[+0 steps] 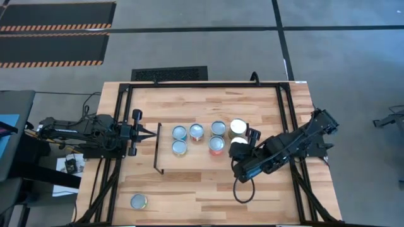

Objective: Pick and place cans onto a shelf
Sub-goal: Put the canned oranges on the shelf, then put the canned sliced oranges on the shelf

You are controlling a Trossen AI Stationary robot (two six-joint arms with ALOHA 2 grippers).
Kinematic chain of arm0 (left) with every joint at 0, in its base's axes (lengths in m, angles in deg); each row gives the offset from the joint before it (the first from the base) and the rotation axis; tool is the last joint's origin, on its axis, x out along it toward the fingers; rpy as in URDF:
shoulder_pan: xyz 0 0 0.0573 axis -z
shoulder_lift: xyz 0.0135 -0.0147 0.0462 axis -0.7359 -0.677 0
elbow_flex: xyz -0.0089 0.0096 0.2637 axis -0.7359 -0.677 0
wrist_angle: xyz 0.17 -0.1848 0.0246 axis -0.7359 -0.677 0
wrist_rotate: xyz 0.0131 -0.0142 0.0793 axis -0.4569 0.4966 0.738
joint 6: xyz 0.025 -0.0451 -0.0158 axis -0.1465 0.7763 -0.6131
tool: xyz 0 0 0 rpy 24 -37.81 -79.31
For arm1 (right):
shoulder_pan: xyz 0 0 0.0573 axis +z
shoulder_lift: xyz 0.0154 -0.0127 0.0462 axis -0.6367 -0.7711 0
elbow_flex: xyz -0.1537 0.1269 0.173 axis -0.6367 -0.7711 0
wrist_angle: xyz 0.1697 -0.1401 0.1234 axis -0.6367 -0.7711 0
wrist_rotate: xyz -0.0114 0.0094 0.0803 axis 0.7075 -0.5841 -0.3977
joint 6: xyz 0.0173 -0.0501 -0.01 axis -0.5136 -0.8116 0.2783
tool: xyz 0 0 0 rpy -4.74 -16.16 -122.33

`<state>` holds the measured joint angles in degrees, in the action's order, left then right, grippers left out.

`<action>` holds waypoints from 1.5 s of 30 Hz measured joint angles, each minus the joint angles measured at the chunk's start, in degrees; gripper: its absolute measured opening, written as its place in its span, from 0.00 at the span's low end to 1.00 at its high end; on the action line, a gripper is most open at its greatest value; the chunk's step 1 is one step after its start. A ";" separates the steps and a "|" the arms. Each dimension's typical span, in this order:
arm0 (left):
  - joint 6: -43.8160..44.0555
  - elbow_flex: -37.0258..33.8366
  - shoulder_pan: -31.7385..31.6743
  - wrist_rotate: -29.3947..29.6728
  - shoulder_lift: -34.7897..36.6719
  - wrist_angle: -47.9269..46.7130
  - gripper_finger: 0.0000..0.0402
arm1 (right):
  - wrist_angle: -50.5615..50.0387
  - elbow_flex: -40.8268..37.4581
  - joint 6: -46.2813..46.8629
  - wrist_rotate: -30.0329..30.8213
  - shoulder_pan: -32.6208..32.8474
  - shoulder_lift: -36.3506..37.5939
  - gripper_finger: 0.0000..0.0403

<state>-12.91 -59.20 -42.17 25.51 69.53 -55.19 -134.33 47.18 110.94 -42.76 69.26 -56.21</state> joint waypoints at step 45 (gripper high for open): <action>0.02 0.00 0.00 0.01 0.00 -0.02 0.01 | 0.67 0.09 -0.61 6.19 12.93 1.40 0.02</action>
<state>-12.89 -59.20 -42.17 25.53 69.53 -55.21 -133.67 47.26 110.33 -36.57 82.19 -54.81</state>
